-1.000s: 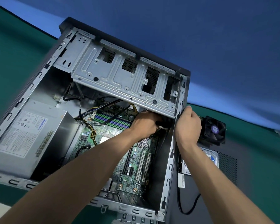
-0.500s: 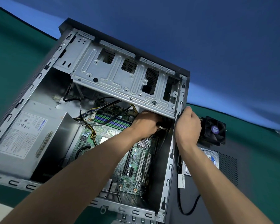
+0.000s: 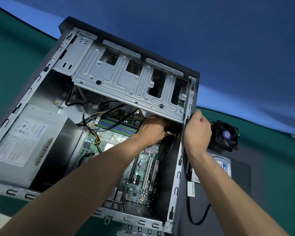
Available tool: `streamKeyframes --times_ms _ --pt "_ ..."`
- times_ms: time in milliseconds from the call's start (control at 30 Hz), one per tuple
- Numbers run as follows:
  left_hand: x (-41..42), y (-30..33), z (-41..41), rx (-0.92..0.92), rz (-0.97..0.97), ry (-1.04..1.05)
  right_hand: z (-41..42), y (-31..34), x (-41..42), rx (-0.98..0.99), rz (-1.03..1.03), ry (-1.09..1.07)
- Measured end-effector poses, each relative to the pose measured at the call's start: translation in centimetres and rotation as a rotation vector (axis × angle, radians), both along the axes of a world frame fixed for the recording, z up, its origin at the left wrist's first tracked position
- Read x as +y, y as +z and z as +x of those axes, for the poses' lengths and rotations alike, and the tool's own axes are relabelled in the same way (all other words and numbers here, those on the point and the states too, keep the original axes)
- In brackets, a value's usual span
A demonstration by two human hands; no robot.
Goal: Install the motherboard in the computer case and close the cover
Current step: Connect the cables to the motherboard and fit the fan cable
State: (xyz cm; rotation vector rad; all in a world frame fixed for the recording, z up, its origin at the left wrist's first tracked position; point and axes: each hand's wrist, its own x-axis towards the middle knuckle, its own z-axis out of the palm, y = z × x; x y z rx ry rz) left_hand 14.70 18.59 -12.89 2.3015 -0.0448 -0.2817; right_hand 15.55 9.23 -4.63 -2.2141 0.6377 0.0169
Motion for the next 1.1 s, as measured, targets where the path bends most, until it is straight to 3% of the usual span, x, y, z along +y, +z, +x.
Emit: streamKeyframes --times_ms 667,1100 --pt "-0.32 -0.31 0.23 0.018 -0.037 0.100 -0.04 0.14 0.15 -0.006 -0.004 0.002" --pt "-0.32 0.00 0.24 0.018 0.037 0.029 0.01 0.05 0.13 -0.004 -0.001 -0.003"
